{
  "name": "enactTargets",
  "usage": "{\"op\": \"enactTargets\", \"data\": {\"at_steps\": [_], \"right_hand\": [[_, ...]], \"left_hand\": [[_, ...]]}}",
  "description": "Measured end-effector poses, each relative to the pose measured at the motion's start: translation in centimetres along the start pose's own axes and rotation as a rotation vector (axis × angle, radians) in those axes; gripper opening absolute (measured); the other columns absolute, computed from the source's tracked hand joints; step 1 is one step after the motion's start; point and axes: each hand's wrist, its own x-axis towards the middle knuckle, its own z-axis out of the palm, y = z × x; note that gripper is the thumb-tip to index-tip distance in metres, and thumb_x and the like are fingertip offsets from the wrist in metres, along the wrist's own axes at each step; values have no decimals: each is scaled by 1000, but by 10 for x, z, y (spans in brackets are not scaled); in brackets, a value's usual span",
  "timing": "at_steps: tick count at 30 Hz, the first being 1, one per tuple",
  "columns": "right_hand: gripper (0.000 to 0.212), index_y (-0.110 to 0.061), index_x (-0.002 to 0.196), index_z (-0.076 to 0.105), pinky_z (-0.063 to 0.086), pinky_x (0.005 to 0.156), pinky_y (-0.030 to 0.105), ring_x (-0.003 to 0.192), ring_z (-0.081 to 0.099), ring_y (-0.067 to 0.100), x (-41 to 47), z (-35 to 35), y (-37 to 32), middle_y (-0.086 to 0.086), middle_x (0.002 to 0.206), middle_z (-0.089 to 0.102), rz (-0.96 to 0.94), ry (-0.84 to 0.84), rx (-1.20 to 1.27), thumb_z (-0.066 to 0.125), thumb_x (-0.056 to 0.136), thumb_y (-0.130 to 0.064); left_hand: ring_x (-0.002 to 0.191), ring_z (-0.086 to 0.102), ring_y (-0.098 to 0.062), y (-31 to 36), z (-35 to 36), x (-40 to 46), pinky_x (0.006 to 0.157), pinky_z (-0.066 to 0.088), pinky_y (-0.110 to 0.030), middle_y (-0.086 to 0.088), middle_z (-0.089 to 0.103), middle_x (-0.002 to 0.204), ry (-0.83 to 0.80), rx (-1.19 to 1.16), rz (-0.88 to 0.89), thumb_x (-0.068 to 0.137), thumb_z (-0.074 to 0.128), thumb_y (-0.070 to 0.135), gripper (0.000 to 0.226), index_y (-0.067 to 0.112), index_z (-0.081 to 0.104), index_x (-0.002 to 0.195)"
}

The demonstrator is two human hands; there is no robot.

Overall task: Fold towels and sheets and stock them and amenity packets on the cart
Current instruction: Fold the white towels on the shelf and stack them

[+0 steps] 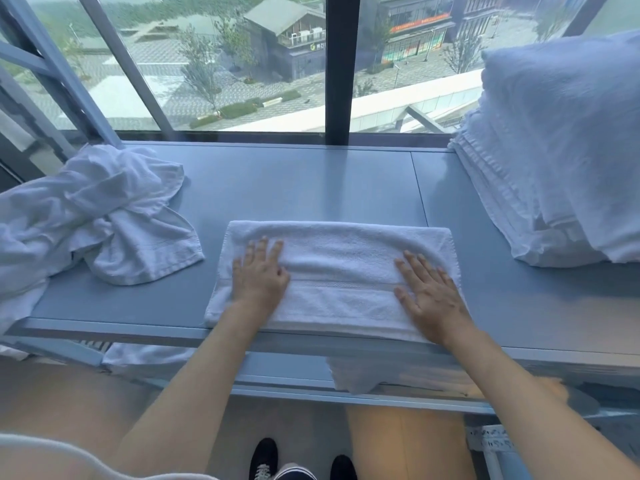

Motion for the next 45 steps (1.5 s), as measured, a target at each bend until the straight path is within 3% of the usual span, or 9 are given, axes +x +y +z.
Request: {"op": "enactTargets", "data": {"at_steps": [2, 7, 14, 19, 28, 31, 34, 39, 45], "right_hand": [[64, -35, 165, 9, 0, 128, 38, 158, -5, 7, -2, -1, 2, -16, 171, -4, 18, 7, -5, 29, 106, -51], [64, -34, 165, 7, -2, 128, 38, 158, -6, 7, -2, -1, 2, -15, 171, -5, 11, 3, -13, 29, 107, -49], [63, -35, 165, 10, -2, 128, 36, 158, -6, 6, -2, -1, 7, -16, 171, -3, -12, 1, -1, 29, 107, -50], [64, -34, 165, 12, -1, 127, 36, 158, -4, 6, -2, -1, 6, -16, 172, -1, -10, 11, 5, 31, 106, -50], [63, -33, 164, 16, 1, 127, 37, 158, 0, 7, -5, -2, 7, -14, 172, 4, -22, 19, 12, 36, 106, -46], [63, -33, 164, 17, 1, 127, 37, 158, 0, 7, -5, -1, 6, -14, 172, 6, -24, 35, 18, 37, 106, -46], [63, -35, 164, 16, 1, 127, 37, 158, 0, 6, -4, -1, 7, -15, 172, 4, -29, 29, 18, 35, 105, -47], [64, -33, 165, 12, 1, 128, 38, 158, -1, 8, -4, -3, 6, -13, 172, 2, -20, 3, 4, 36, 106, -45], [66, -21, 165, 15, 9, 126, 50, 159, 5, 16, 8, -7, -64, -5, 173, 4, -134, 17, -21, 36, 106, -42]], "left_hand": [[159, 2, -25, -20, -7, 3, 126, 10, -56, -2, 7, 173, -13, 25, -70, 101, 44, 32, 67, 34, 18, 163], [159, 7, -19, 9, 10, -19, 127, 6, -53, 5, 13, 172, -72, -29, 375, 102, 47, 33, 63, 39, 25, 161], [159, 8, -16, -58, -23, 6, 128, 8, -35, 2, 16, 171, -85, -179, 240, 91, 52, 1, 78, 32, 33, 160], [159, 3, -13, -52, -32, 0, 129, 8, -43, 4, 14, 171, -195, -257, 256, 85, 69, 21, 78, 41, 40, 155], [154, 27, -27, -62, -28, 2, 123, 22, -52, -3, 39, 163, 109, -90, 51, 88, 59, 5, 62, 37, 61, 141], [146, 41, -31, -36, -19, -3, 120, 30, -47, -10, 51, 153, 104, -261, 185, 90, 74, 20, 41, 28, 70, 130], [150, 35, -28, -27, 2, -14, 121, 26, -50, -6, 44, 159, 95, -283, 216, 97, 68, 26, 43, 30, 63, 140], [159, 2, -31, -43, -13, 2, 126, 7, -56, -5, 2, 173, -34, 65, -230, 104, 27, 29, 62, 27, 12, 165], [160, 1, -19, 45, 10, -26, 127, 10, -52, 1, 2, 173, -78, -14, 484, 109, 33, 42, 64, 19, 13, 165]]}}
